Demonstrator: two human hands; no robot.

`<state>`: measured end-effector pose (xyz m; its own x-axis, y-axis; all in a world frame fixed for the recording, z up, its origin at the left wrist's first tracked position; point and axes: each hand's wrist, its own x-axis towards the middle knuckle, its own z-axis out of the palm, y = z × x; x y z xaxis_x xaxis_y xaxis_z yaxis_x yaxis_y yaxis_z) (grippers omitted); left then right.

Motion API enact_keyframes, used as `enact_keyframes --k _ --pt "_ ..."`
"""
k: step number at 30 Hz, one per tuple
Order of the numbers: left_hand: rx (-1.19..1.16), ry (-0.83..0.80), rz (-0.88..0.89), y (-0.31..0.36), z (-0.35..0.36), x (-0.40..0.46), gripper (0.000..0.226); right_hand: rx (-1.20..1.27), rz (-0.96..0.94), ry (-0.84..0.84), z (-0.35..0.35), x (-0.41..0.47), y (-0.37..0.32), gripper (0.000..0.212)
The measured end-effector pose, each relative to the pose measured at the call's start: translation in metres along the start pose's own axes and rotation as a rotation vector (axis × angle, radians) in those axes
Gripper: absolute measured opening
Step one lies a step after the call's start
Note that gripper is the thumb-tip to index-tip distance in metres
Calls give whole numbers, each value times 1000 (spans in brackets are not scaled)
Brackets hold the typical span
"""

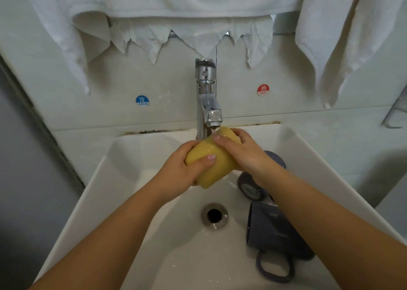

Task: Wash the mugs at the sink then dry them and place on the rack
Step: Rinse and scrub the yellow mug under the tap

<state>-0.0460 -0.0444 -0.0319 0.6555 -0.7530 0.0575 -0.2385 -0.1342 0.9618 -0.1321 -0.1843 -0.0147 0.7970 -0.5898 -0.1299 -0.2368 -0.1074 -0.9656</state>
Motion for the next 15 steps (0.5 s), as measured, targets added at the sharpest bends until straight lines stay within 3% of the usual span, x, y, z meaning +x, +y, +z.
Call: enact_keyframes --k 3,6,8,11,15 --pt "-121 -71 -170 0 2 -1 45 -66 -106 -90 -4 -5 1 39" --pt "-140 -155 -322 -5 -5 2 62 -104 -79 9 6 0 0 23" --pt "-31 -179 -339 -5 -15 3 64 -206 -58 93 14 5 -2 35" --pt "128 -158 -225 -3 -17 3 59 -359 -29 152 25 11 -5 54" --pt "495 -61 -79 -6 -1 1 77 -451 -29 153 28 16 -5 65"
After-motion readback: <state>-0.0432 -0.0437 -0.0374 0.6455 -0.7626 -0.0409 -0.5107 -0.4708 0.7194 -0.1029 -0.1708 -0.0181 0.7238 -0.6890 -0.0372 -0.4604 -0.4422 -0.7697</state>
